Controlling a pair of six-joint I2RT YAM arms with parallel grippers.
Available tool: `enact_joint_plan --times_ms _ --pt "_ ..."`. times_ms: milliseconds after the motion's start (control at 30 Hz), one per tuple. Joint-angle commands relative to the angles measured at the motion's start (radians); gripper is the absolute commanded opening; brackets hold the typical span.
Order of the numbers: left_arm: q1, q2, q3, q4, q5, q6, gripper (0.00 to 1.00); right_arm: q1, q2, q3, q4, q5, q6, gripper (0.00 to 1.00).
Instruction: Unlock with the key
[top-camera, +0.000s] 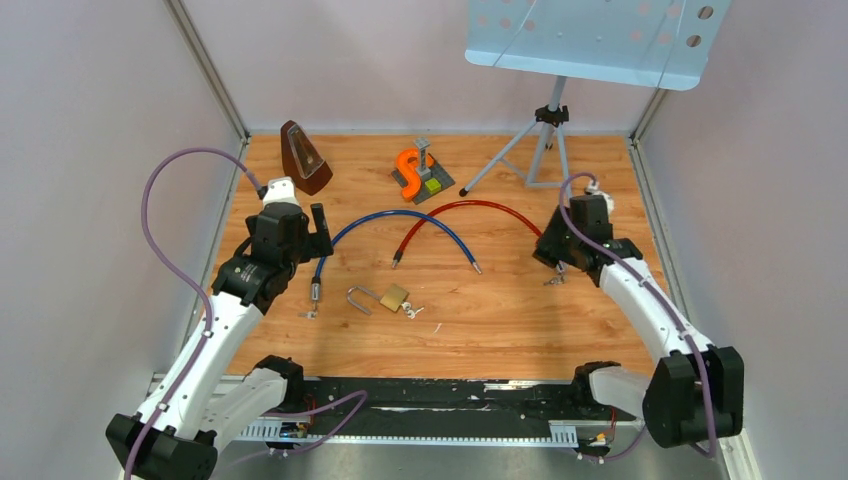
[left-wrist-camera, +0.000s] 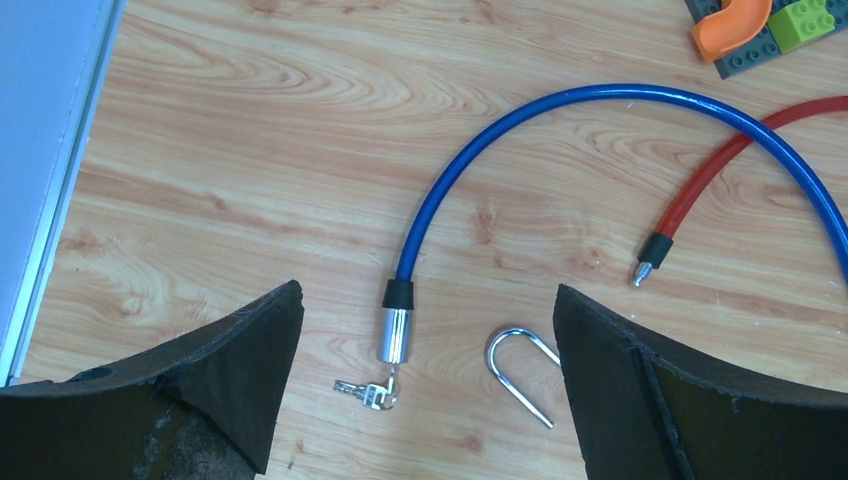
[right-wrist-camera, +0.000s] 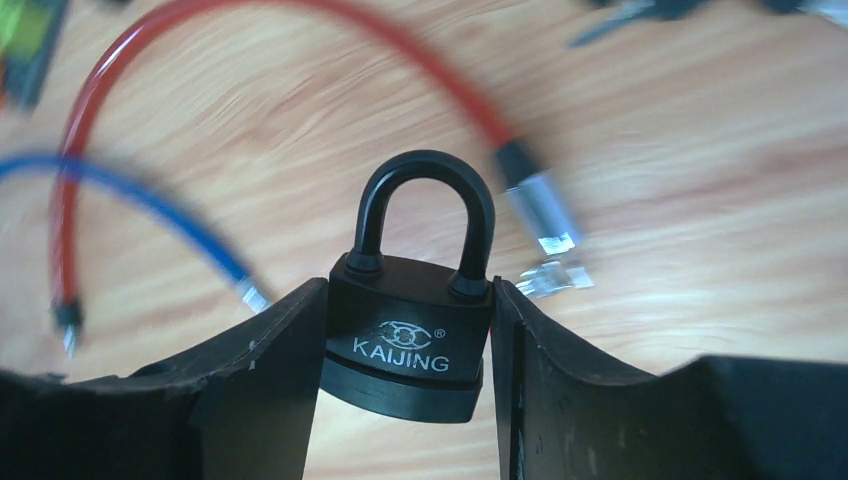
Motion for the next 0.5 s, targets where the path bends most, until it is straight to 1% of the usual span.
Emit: enact_joint_plan --times_ms 0,100,200,267,367,467 --pt "-0.004 0.004 0.007 0.031 0.004 0.02 1.0 0.217 -0.039 -0.004 0.083 -0.157 -0.095 0.0" --pt "-0.004 0.008 0.007 0.033 0.016 0.022 1.0 0.394 0.0 -0.012 0.136 -0.174 -0.101 0.0" --pt "-0.003 0.009 0.005 0.037 0.021 0.022 1.0 0.546 0.112 0.025 0.177 -0.128 -0.127 0.0" --pt "-0.003 0.003 0.0 0.042 0.021 0.023 1.0 0.593 0.205 0.07 0.185 -0.125 -0.134 0.0" --pt "-0.003 -0.007 -0.009 0.052 0.022 0.021 1.0 0.632 0.345 0.142 0.203 -0.13 -0.134 0.0" --pt "-0.003 -0.018 -0.019 0.062 0.026 0.021 1.0 0.663 0.437 0.206 0.203 -0.123 -0.142 0.04"
